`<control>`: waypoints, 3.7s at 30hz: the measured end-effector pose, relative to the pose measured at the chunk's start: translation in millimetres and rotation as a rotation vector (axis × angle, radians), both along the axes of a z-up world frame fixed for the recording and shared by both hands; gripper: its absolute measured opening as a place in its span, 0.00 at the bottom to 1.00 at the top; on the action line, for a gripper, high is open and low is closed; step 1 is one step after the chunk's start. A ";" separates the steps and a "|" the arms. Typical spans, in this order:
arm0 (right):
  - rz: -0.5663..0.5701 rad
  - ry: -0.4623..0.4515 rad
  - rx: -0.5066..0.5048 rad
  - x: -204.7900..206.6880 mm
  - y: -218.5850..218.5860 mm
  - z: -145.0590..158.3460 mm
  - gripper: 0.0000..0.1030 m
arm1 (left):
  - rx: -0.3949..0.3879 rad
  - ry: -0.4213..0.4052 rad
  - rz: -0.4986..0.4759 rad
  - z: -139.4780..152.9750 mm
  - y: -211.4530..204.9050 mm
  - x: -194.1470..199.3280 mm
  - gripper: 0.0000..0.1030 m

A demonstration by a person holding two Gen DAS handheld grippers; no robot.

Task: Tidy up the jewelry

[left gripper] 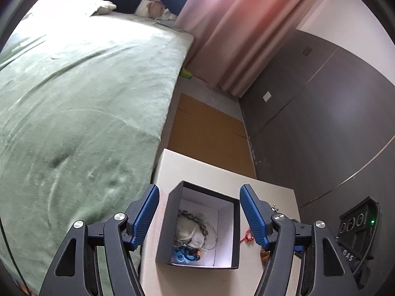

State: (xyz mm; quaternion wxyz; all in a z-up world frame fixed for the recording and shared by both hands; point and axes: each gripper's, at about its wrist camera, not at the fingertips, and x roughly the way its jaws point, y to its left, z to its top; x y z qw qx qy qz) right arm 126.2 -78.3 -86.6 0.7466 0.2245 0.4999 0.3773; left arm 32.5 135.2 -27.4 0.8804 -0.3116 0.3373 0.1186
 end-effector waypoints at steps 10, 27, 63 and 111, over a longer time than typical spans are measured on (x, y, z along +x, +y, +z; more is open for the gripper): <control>-0.061 -0.056 -0.079 -3.1 -49.4 15.3 0.63 | 0.072 -0.033 -0.086 3.1 -42.0 14.9 0.76; -0.243 -0.040 -0.161 14.7 -147.6 23.9 0.90 | 0.141 -0.011 -0.264 -13.0 -126.6 47.9 0.78; -0.327 0.136 -0.167 32.1 -209.9 -9.8 0.90 | 0.240 0.296 -0.532 -104.5 -225.2 88.1 0.34; -0.166 0.094 -0.272 24.0 -146.1 -16.4 0.67 | 0.114 0.239 -0.446 -84.7 -173.7 89.8 0.47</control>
